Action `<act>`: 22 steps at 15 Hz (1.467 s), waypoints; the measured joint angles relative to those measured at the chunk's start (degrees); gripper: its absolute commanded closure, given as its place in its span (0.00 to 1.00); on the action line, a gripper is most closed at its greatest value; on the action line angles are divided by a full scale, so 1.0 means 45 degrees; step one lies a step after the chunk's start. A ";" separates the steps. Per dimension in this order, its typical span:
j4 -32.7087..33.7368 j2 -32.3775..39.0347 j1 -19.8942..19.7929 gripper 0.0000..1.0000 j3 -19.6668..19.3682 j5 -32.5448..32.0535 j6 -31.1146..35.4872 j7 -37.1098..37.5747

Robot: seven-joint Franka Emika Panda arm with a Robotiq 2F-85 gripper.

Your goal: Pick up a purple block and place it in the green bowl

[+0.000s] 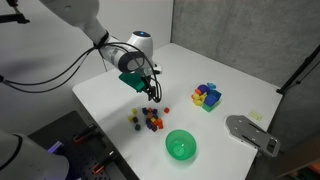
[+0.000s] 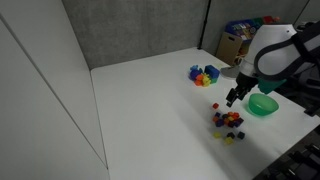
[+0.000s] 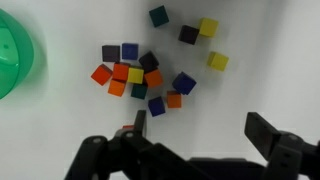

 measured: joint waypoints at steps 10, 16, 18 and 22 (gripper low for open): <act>0.0501 0.2753 0.0412 0.00 -0.0097 -0.0141 0.1815 0.1208; 0.1468 0.4198 0.0484 0.27 -0.0140 -0.0141 0.1893 0.1303; 0.1741 0.4526 0.0508 0.31 -0.0139 -0.0141 0.1893 0.1313; 0.2129 0.4950 0.0535 0.64 -0.0140 -0.0141 0.1893 0.1314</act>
